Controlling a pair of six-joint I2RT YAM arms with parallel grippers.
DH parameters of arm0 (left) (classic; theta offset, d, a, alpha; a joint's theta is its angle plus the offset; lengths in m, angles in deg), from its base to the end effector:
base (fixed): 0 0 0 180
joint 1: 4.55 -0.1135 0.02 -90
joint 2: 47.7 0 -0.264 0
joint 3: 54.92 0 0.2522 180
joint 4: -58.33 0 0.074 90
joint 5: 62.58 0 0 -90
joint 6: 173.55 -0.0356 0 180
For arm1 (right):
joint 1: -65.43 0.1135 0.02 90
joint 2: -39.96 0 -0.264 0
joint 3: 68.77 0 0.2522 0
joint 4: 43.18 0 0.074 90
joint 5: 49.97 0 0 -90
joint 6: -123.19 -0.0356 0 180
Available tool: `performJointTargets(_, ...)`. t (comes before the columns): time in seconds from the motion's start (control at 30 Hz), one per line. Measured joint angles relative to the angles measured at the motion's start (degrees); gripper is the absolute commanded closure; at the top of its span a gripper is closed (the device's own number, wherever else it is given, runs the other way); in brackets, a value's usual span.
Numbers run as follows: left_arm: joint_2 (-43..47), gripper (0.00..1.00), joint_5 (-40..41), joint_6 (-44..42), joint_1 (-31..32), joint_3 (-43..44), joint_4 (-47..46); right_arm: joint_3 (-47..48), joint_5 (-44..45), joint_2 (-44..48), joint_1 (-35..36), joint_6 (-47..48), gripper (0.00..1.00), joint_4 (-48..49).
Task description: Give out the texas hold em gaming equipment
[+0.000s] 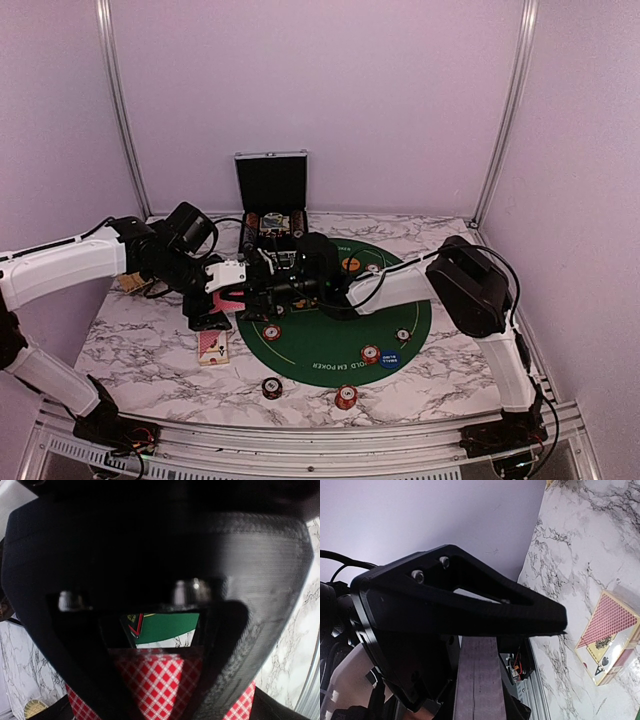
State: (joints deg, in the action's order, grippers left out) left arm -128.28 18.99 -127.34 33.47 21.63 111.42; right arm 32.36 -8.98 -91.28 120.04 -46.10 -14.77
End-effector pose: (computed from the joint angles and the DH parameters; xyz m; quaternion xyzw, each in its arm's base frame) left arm 0.2234 -0.1813 0.2645 0.6421 0.7093 -0.0562 0.2854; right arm 0.2732 0.4309 0.1826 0.1427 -0.6995 -0.6997 0.0257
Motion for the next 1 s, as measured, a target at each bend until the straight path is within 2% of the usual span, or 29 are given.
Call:
performJointTargets(0.27,-0.20,0.22,-0.07,-0.61,0.09,0.00,0.02,0.02,-0.22,0.00,0.09,1.44,1.00,-1.97)
performJointTargets(0.6,-0.17,0.57,-0.07,-2.10,0.20,-0.72,0.02,0.24,0.92,0.00,0.02,5.22,1.00,-8.02)
performJointTargets(0.7,-0.17,0.69,-0.04,-2.14,0.20,-0.72,0.00,0.57,0.98,0.00,0.02,5.77,0.90,-8.79)
performJointTargets(0.8,-0.17,0.74,-0.02,-2.16,0.20,-0.72,-0.02,0.79,1.03,0.00,0.04,6.05,0.71,-9.29)
performJointTargets(0.87,-0.17,0.76,-0.02,-2.40,0.20,-0.72,0.04,0.90,0.81,0.00,0.09,6.47,0.68,-9.84)
performJointTargets(1.0,-0.26,0.82,0.11,-2.51,0.20,-0.72,0.44,0.94,0.42,0.00,0.15,6.84,0.69,-9.68)
